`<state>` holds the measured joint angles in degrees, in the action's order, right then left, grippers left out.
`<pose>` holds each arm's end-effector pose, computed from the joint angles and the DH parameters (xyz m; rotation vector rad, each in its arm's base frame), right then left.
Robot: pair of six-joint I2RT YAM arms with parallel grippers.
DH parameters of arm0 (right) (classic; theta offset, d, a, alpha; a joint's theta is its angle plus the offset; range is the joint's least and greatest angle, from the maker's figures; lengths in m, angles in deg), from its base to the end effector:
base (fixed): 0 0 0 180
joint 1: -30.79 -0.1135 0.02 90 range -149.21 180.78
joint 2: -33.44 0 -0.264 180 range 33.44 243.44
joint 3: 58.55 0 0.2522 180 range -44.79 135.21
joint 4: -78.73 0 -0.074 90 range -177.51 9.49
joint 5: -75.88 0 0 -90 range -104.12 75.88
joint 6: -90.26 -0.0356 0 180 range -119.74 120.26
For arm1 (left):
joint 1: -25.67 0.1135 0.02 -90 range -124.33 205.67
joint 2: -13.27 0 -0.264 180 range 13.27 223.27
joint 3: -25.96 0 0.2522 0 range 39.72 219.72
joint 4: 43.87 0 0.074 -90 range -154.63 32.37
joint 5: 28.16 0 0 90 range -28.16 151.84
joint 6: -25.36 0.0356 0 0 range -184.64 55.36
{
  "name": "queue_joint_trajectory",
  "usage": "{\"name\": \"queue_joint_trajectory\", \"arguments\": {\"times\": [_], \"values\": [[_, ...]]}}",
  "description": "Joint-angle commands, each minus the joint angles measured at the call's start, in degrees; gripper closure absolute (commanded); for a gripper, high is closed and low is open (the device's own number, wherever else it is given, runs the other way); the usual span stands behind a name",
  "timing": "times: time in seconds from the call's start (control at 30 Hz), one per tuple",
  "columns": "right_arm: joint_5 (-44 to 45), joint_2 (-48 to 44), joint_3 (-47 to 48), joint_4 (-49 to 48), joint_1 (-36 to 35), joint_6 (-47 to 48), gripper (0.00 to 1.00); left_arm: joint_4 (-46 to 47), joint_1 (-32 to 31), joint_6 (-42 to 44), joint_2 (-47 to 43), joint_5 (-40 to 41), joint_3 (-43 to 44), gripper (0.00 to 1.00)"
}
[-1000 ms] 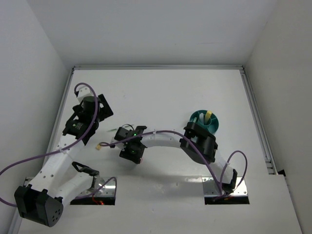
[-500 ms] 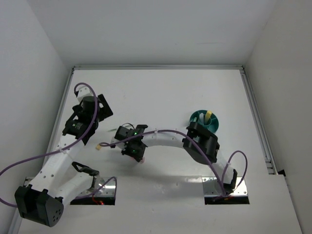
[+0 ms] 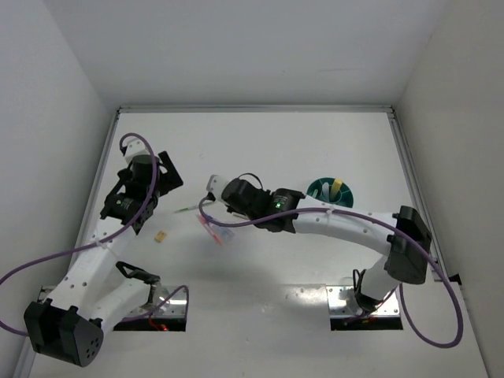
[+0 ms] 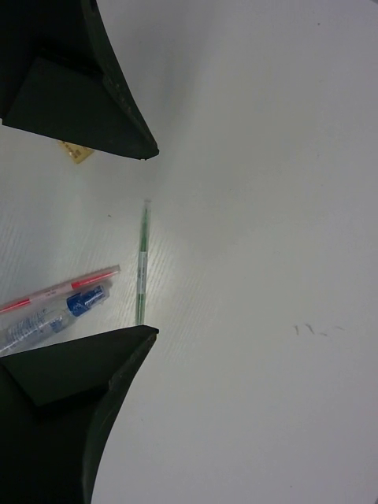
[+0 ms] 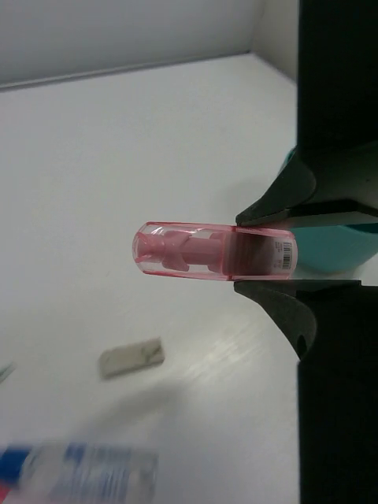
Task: Sort the stationery into containers
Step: Grab a piece of stationery with the right arm, then place the stationery into the container
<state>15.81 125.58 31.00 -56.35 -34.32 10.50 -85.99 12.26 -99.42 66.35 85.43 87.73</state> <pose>0.1645 0.3124 0.2886 -1.1929 1.9283 -0.1310 0.1976 -0.0325 0.3039 -0.6175 2.0078 -0.0607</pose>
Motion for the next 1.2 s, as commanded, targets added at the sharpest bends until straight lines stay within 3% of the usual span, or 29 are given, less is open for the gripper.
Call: {"name": "queue_joint_trajectory", "arguments": {"times": [0.0, 0.13, 0.33, 0.43, 0.6, 0.73, 0.8, 1.1, 1.17], "values": [[15.48, -0.81, -5.99, -5.13, 2.25, 5.31, 1.0, 2.52, 0.75, 0.86, -1.4, -1.45, -0.2, 0.07], [18.76, -4.06, -11.27, -8.04, 6.29, 10.13, 1.0, 2.52, 0.75, 0.86, -1.93, -2.06, -0.72, 0.07], [19.29, -6.09, -10.13, -5.84, 9.64, 14.19, 1.0, 3.05, 0.75, 1.39, -1.93, -3.2, -0.72, 0.07], [20.69, -6.71, -9.61, -3.92, 10.69, 21.81, 1.0, 3.05, 0.75, 1.39, -1.93, -3.73, -0.72, 0.07], [22.19, -3.64, -4.7, 8.54, 10.7, 30.45, 1.0, 3.57, 0.75, 1.39, -1.93, -4.26, -0.72, 0.07], [15.43, -2.14, -2.49, 16.0, 13.77, 37.29, 1.0, 3.57, 0.75, 1.39, -1.93, -4.79, -0.72, 0.07], [19.62, -2.14, -3.98, 14.55, 14.48, 41.51, 1.0, 3.57, 0.75, 1.39, -1.93, -4.79, -1.25, 0.07], [15.78, -7.23, -3.89, 24.03, 17.38, 51.71, 1.0, 4.1, 0.75, 1.91, -1.4, -5.31, -1.25, 0.07], [17.25, -7.93, -6.6, 19.69, 17.99, 56.36, 1.0, 4.1, 0.75, 1.91, -1.4, -5.84, -1.25, 0.07]]}}
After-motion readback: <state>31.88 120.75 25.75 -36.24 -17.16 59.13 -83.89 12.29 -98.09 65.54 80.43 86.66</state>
